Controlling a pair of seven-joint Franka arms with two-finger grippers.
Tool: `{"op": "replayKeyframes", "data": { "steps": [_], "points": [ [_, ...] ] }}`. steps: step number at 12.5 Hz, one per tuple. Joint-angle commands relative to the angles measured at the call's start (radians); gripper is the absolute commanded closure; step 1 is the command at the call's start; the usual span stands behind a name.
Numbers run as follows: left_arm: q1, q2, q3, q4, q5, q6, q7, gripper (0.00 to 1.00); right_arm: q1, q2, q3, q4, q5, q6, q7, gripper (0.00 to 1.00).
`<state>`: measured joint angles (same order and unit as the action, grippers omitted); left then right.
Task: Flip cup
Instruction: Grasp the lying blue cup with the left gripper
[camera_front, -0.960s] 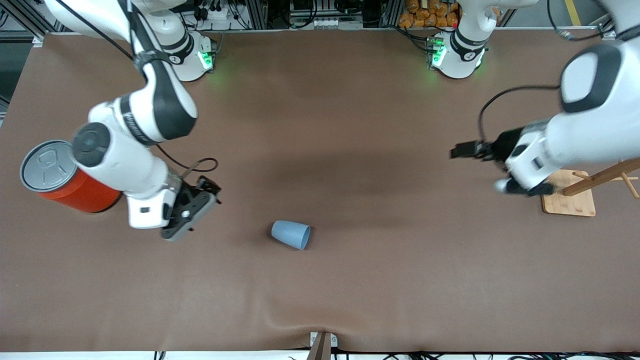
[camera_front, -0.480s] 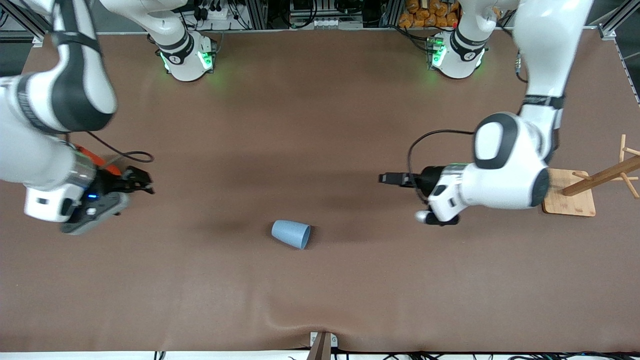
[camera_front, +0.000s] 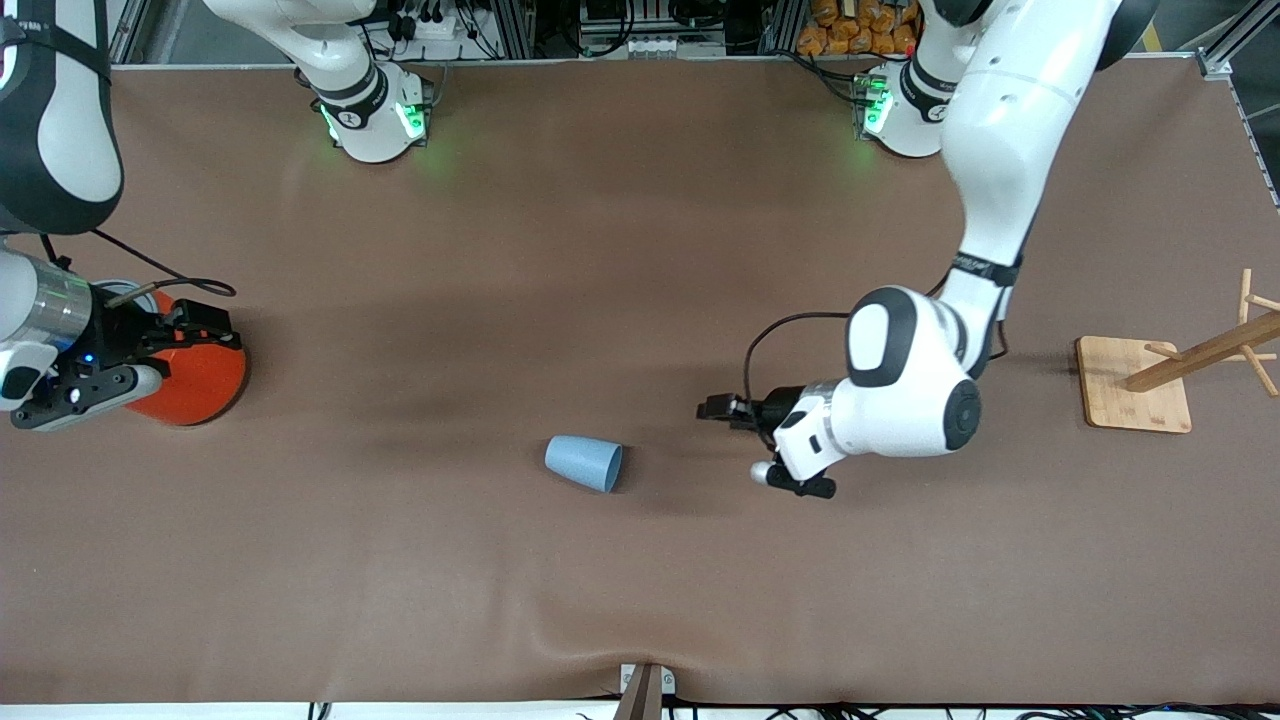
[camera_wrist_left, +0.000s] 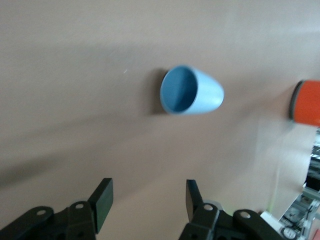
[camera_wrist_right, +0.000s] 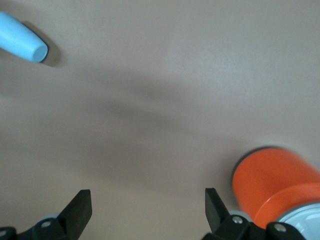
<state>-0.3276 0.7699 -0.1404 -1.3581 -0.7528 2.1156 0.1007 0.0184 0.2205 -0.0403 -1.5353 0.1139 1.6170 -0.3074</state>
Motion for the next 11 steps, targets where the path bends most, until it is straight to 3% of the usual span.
{"op": "replayKeyframes", "data": {
  "steps": [1, 6, 11],
  "points": [
    [-0.033, 0.089, -0.019, 0.088, -0.115, 0.075, 0.019, 0.35, -0.001, -0.081, 0.011, -0.095, 0.015, 0.007, 0.062, 0.0],
    [-0.07, 0.15, -0.019, 0.089, -0.258, 0.147, 0.175, 0.35, -0.027, -0.193, 0.007, -0.313, 0.02, 0.126, 0.062, 0.0],
    [-0.106, 0.235, -0.025, 0.184, -0.277, 0.257, 0.266, 0.35, -0.143, -0.123, 0.007, -0.272, 0.113, 0.081, 0.143, 0.0]
  ]
}}
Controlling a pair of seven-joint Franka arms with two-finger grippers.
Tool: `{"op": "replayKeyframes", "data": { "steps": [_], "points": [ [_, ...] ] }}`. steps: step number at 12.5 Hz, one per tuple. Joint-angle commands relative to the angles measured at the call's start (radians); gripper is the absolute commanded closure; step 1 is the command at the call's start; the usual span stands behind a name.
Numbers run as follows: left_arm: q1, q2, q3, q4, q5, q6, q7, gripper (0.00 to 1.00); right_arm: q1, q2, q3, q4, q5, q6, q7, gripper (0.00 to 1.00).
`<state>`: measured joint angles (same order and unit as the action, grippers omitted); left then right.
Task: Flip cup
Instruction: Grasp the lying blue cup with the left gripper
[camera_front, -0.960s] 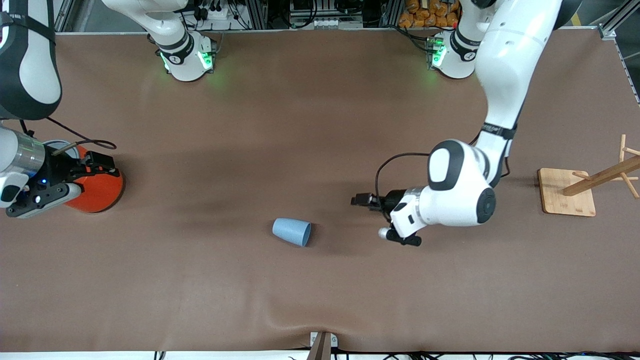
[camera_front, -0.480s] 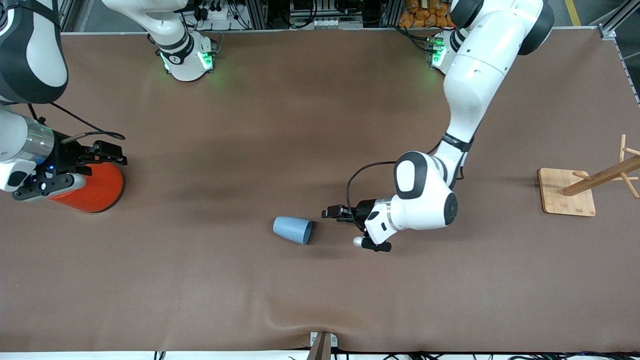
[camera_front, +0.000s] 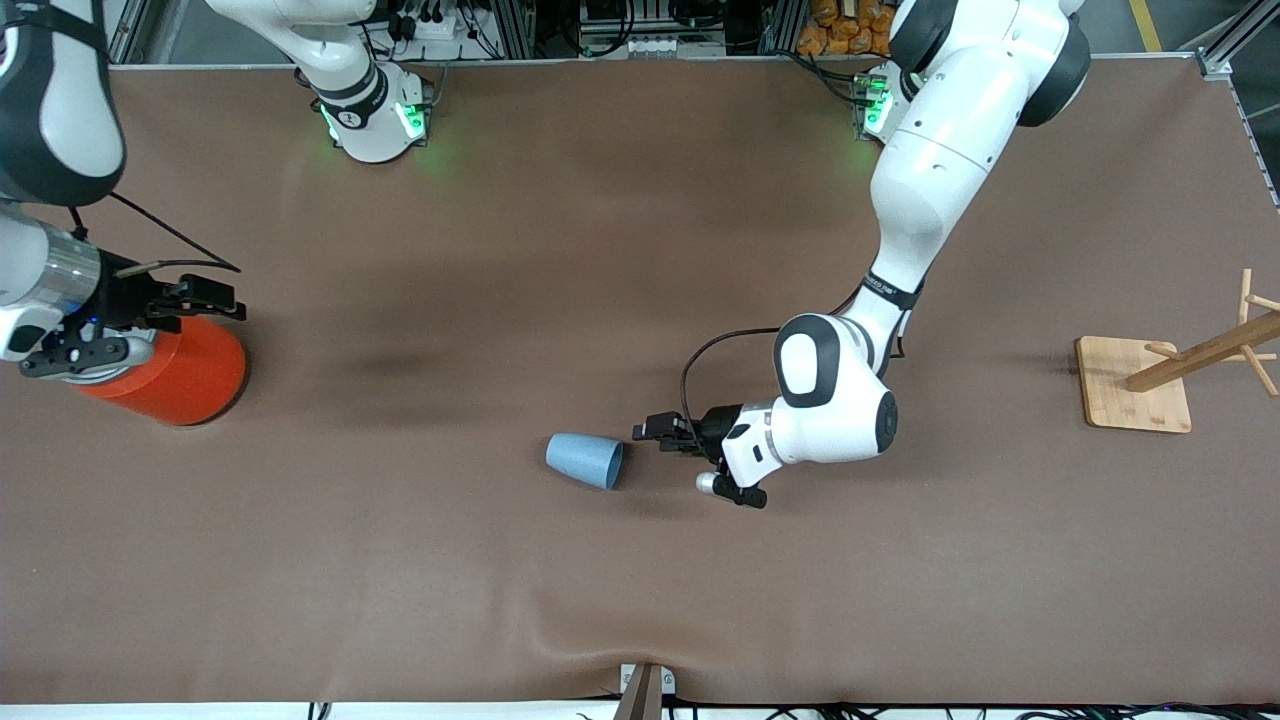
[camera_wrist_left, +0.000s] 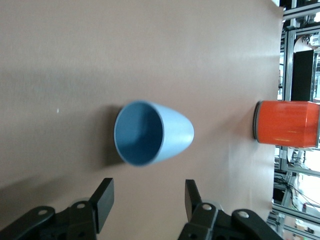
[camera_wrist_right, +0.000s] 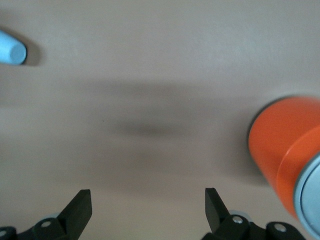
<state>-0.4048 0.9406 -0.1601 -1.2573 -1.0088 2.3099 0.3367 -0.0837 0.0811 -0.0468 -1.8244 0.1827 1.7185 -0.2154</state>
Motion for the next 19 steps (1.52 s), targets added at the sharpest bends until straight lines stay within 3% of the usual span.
{"op": "replayKeyframes", "data": {
  "steps": [1, 4, 5, 7, 10, 12, 14, 15, 17, 19],
  "points": [
    [-0.044, 0.088, -0.007, 0.111, -0.02, 0.11, 0.037, 0.35, -0.038, 0.035, 0.013, 0.064, 0.043, -0.043, 0.057, 0.0],
    [-0.074, 0.167, -0.009, 0.214, -0.022, 0.163, 0.038, 0.37, -0.021, 0.104, 0.016, 0.198, 0.032, -0.182, 0.181, 0.0],
    [-0.084, 0.168, -0.007, 0.214, -0.025, 0.174, 0.038, 0.37, -0.016, 0.108, 0.015, 0.206, 0.024, -0.192, 0.183, 0.0],
    [-0.101, 0.181, -0.009, 0.217, -0.025, 0.2, 0.038, 0.38, 0.03, 0.103, 0.018, 0.209, -0.07, -0.174, 0.18, 0.0],
    [-0.118, 0.181, -0.015, 0.214, -0.062, 0.206, 0.031, 0.43, 0.044, 0.091, 0.019, 0.191, -0.088, -0.145, 0.153, 0.0],
    [-0.131, 0.176, -0.012, 0.204, -0.086, 0.206, 0.027, 0.55, 0.042, 0.048, 0.019, 0.111, -0.088, -0.052, 0.099, 0.0],
    [-0.141, 0.169, -0.012, 0.19, -0.108, 0.206, 0.027, 0.91, 0.048, -0.007, 0.019, 0.033, -0.088, 0.004, 0.096, 0.0],
    [-0.141, 0.168, -0.012, 0.19, -0.108, 0.206, 0.025, 1.0, 0.048, -0.015, 0.019, 0.024, -0.088, 0.004, 0.096, 0.0],
    [-0.141, 0.165, -0.01, 0.188, -0.106, 0.204, 0.022, 1.0, 0.048, -0.032, 0.019, -0.001, -0.088, 0.024, 0.096, 0.0],
    [-0.138, 0.147, -0.007, 0.184, -0.096, 0.2, 0.016, 1.0, 0.051, -0.09, 0.021, -0.091, -0.088, 0.099, 0.094, 0.0]
  ]
}}
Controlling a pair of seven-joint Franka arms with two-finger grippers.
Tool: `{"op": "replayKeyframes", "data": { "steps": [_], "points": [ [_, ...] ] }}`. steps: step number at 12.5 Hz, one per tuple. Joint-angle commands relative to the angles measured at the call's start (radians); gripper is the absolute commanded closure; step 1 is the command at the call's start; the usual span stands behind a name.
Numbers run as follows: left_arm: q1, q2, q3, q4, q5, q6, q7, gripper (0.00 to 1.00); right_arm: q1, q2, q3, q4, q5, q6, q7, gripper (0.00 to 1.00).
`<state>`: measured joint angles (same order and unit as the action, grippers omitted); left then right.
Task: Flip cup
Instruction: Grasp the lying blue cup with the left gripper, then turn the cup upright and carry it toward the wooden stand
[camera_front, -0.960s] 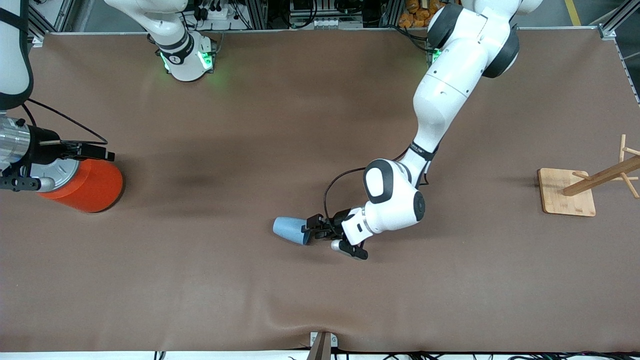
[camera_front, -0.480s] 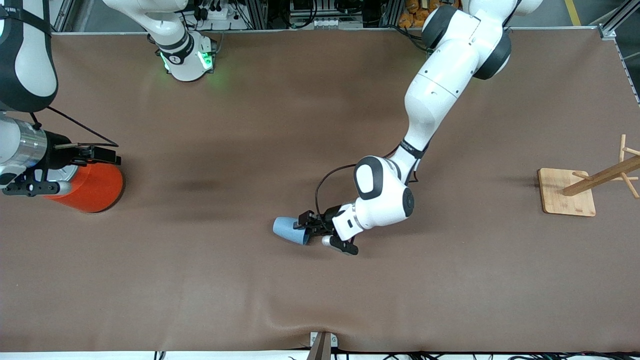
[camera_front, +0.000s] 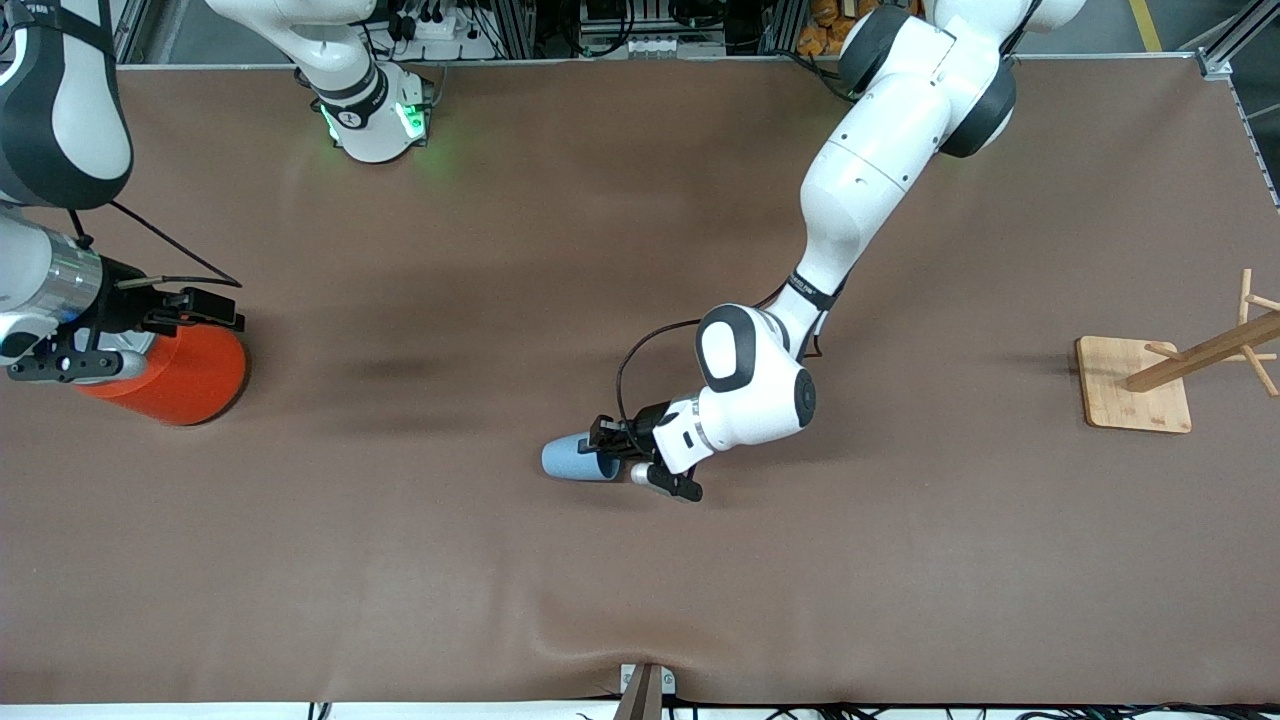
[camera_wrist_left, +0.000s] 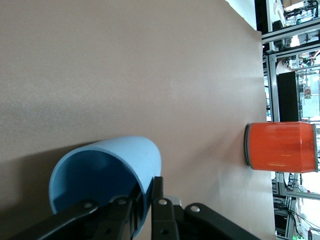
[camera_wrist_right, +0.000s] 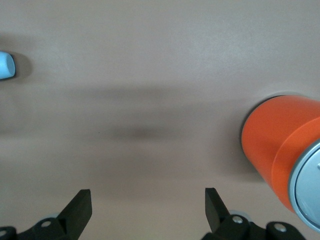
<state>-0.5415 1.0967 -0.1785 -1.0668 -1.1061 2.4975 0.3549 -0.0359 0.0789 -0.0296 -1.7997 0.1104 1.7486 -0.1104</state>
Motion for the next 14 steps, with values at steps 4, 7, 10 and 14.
{"op": "replayKeyframes", "data": {
  "steps": [4, 7, 10, 14],
  "points": [
    [0.011, -0.118, 0.051, -0.061, 0.09, 0.009, -0.13, 1.0, 0.024, -0.131, 0.002, -0.173, -0.015, 0.108, -0.011, 0.0],
    [0.047, -0.338, 0.129, -0.319, 0.317, 0.006, -0.275, 1.0, 0.015, -0.12, 0.0, -0.159, -0.015, 0.109, -0.011, 0.0],
    [0.239, -0.544, 0.152, -0.498, 0.486, -0.18, -0.28, 1.0, 0.045, -0.107, 0.004, -0.109, -0.023, 0.118, 0.001, 0.0],
    [0.418, -0.6, 0.152, -0.513, 0.874, -0.331, -0.3, 1.0, 0.05, -0.107, 0.004, -0.096, -0.035, 0.114, -0.002, 0.0]
  ]
}}
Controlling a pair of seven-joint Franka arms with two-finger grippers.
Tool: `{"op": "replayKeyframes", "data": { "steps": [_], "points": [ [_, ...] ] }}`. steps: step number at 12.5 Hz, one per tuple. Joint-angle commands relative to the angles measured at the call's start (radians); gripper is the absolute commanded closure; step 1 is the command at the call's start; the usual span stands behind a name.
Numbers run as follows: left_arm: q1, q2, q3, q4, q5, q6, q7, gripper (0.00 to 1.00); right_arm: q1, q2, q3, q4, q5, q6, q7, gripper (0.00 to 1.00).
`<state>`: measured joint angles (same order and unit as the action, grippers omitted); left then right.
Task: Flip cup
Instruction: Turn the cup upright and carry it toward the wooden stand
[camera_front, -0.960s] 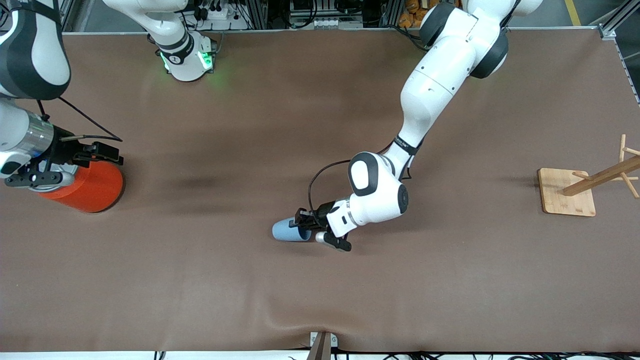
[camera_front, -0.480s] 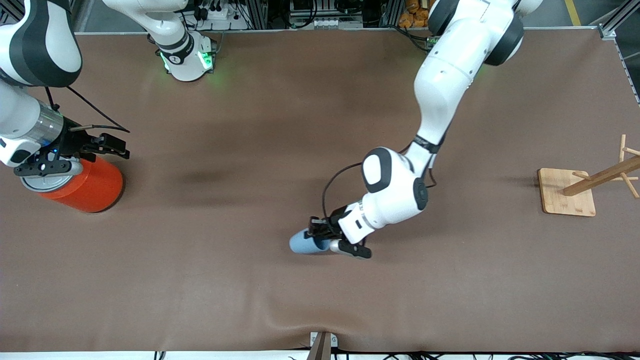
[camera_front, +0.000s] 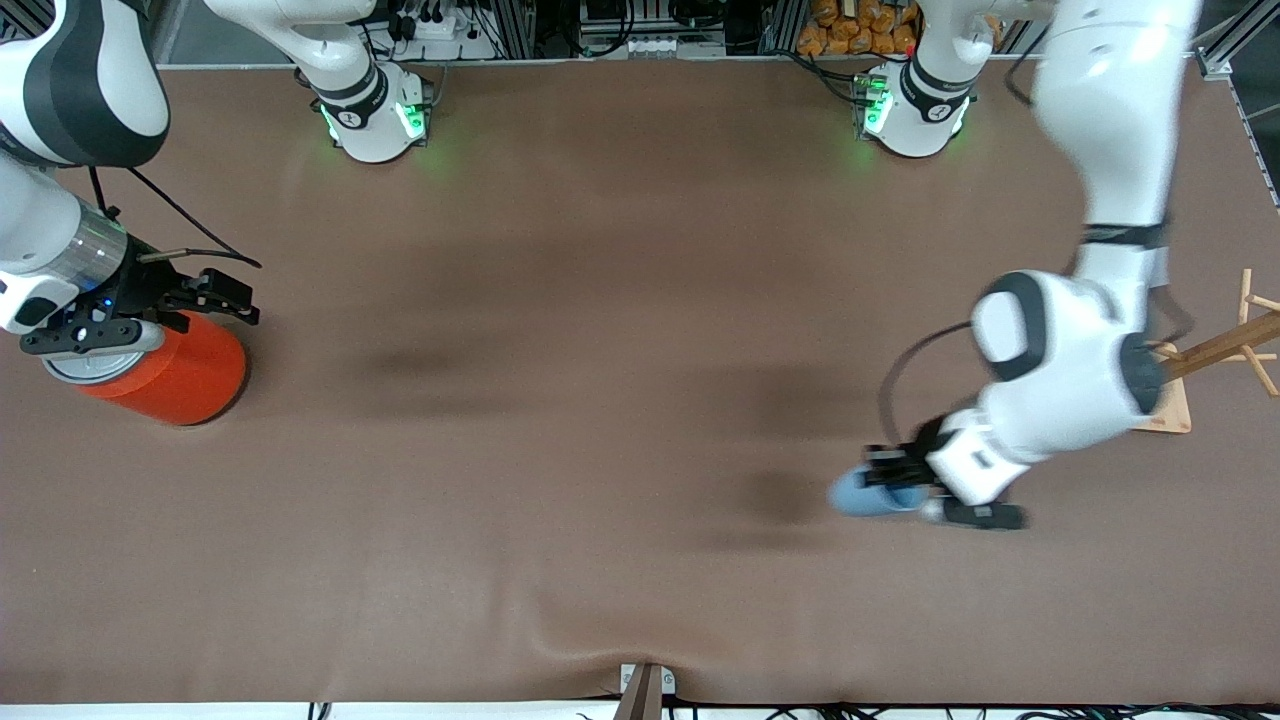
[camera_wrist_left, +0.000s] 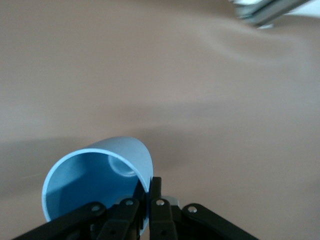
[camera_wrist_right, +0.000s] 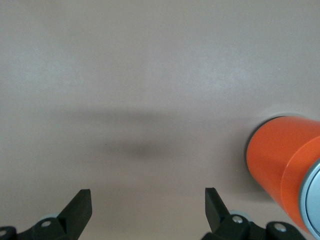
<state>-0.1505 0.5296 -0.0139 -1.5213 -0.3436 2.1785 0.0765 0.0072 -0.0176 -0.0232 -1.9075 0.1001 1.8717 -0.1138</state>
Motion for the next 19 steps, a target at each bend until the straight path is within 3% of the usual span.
{"op": "replayKeyframes", "data": {
  "steps": [1, 3, 5, 8, 11, 12, 13, 14, 16, 19],
  "points": [
    [0.052, -0.045, -0.012, -0.098, 0.145, -0.016, -0.046, 1.0, 0.019, -0.01, 0.0, 0.039, -0.089, -0.019, 0.008, 0.0],
    [0.058, -0.056, -0.008, -0.152, 0.266, -0.011, -0.117, 1.0, 0.024, -0.012, -0.003, 0.108, -0.123, -0.174, 0.037, 0.0],
    [0.057, -0.071, -0.011, -0.225, 0.357, 0.009, -0.211, 1.0, 0.031, -0.008, -0.003, 0.175, -0.123, -0.247, 0.15, 0.0],
    [0.062, -0.121, -0.014, -0.373, 0.357, 0.108, -0.222, 1.0, 0.028, -0.01, -0.003, 0.269, -0.129, -0.348, 0.192, 0.0],
    [0.065, -0.114, -0.017, -0.392, 0.357, 0.119, -0.233, 1.0, 0.027, -0.024, -0.006, 0.277, -0.129, -0.359, 0.191, 0.0],
    [0.062, -0.112, -0.017, -0.39, 0.359, 0.118, -0.242, 0.93, 0.027, -0.024, -0.006, 0.284, -0.129, -0.382, 0.19, 0.0],
    [0.062, -0.112, -0.017, -0.381, 0.359, 0.113, -0.242, 0.38, 0.027, -0.024, -0.007, 0.315, -0.129, -0.405, 0.19, 0.0],
    [0.069, -0.118, -0.018, -0.37, 0.357, 0.112, -0.232, 0.0, 0.022, -0.022, -0.009, 0.335, -0.126, -0.417, 0.189, 0.0],
    [0.069, -0.157, -0.018, -0.312, 0.354, 0.033, -0.233, 0.0, 0.019, -0.022, -0.009, 0.338, -0.122, -0.416, 0.189, 0.0],
    [0.078, -0.238, -0.017, -0.148, 0.364, -0.196, -0.224, 0.0, 0.014, -0.019, -0.011, 0.366, -0.129, -0.417, 0.162, 0.0]
  ]
}}
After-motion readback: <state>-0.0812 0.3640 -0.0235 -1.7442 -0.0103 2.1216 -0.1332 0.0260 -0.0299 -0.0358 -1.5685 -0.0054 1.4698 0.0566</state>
